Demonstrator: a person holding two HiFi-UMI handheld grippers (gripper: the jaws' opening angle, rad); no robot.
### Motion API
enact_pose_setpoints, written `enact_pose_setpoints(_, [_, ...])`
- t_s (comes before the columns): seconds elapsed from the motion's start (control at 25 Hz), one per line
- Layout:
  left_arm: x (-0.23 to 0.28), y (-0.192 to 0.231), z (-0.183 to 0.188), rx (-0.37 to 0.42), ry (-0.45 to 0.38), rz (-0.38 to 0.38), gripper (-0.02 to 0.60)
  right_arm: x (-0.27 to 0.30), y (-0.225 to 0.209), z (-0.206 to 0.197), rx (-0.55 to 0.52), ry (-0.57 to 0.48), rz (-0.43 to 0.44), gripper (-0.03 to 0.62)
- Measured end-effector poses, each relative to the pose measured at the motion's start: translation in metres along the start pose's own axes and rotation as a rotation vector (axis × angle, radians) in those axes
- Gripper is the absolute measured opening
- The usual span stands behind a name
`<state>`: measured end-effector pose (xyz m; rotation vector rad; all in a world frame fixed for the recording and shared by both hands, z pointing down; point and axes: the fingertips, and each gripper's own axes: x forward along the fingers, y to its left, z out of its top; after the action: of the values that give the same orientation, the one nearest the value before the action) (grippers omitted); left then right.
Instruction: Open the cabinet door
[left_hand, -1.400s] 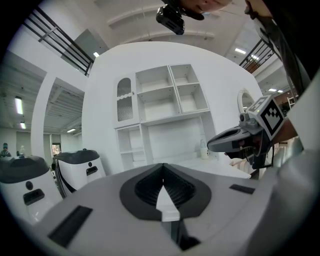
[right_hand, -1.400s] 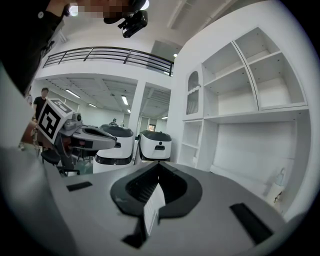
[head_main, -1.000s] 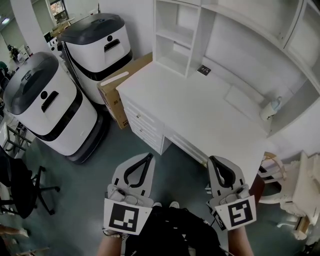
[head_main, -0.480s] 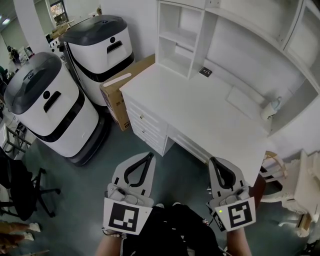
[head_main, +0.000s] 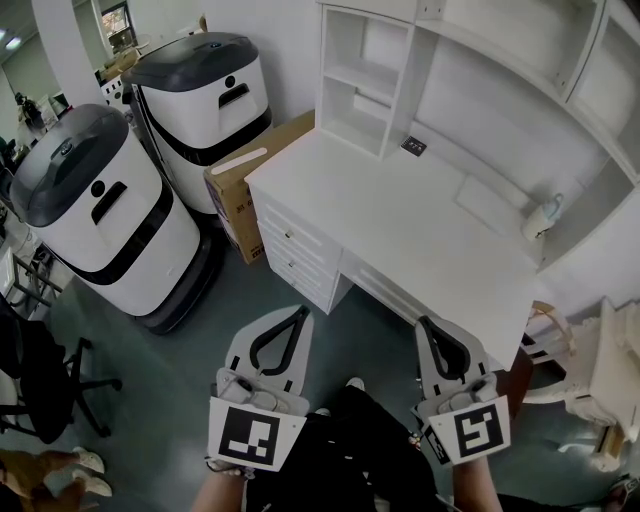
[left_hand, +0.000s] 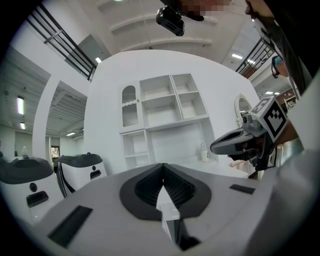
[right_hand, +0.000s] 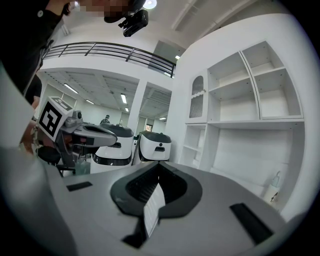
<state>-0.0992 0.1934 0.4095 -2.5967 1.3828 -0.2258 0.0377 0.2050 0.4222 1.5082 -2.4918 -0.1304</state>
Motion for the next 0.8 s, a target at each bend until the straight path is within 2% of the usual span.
enact_pose_setpoints(0.36, [0.013,0.004,-0.002,-0.01,-0.001,0.003,-0.003,0.01,-0.01,-0.002,-0.006,0.001,0.001,0.0])
enact_pose_setpoints(0.8, [0.065,0.018,-0.007,0.005,0.019,0.01,-0.003,0.052,-0.047,-0.009,0.01,-0.006,0.022,0.0])
